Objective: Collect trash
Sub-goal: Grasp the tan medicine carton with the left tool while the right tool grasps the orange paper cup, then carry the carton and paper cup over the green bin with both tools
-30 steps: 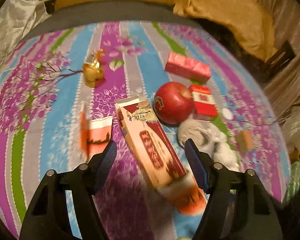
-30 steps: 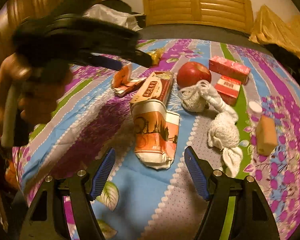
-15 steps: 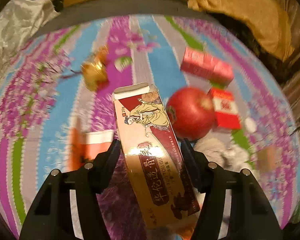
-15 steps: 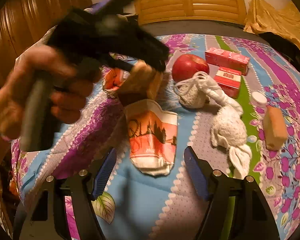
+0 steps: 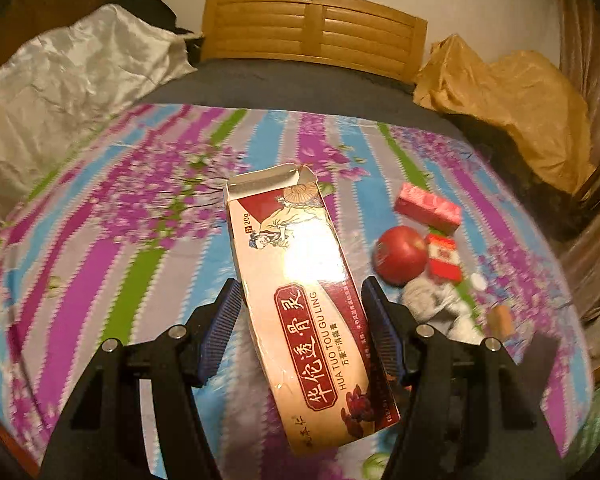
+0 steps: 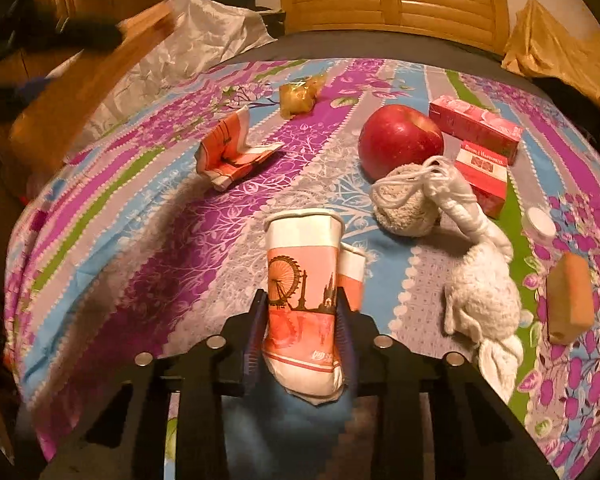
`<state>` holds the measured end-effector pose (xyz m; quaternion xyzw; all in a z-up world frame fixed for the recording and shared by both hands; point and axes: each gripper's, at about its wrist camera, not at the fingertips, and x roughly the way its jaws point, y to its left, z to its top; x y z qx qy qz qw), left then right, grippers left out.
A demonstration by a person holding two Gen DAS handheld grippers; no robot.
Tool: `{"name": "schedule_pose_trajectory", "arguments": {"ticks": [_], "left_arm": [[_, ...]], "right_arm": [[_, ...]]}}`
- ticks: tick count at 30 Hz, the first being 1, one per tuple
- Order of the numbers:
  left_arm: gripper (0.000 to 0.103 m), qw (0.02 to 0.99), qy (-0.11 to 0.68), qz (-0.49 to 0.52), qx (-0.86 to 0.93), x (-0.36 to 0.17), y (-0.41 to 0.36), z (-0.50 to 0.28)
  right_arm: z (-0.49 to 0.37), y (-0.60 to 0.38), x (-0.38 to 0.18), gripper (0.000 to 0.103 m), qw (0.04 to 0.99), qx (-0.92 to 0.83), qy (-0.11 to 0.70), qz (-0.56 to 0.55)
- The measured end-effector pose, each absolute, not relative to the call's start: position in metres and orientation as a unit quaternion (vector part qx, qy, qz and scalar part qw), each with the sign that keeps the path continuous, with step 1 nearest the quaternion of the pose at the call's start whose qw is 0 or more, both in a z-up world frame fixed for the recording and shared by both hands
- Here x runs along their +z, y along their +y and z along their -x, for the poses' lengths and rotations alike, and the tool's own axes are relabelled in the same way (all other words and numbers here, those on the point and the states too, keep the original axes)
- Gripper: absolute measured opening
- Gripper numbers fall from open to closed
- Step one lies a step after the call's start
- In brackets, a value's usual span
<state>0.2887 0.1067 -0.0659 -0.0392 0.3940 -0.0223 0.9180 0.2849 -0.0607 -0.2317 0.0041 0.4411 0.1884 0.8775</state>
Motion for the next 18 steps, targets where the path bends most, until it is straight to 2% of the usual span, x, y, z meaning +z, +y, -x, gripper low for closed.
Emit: {"name": "schedule_pose_trajectory", "arguments": {"ticks": [18], "left_arm": [[0.06,0.941,0.333,-0.064,0.016,-0.041,0.04,-0.205]], "right_arm": [[-0.166,-0.111,-0.106,0.032,0.919,0.169,0.356,-0.032]]}}
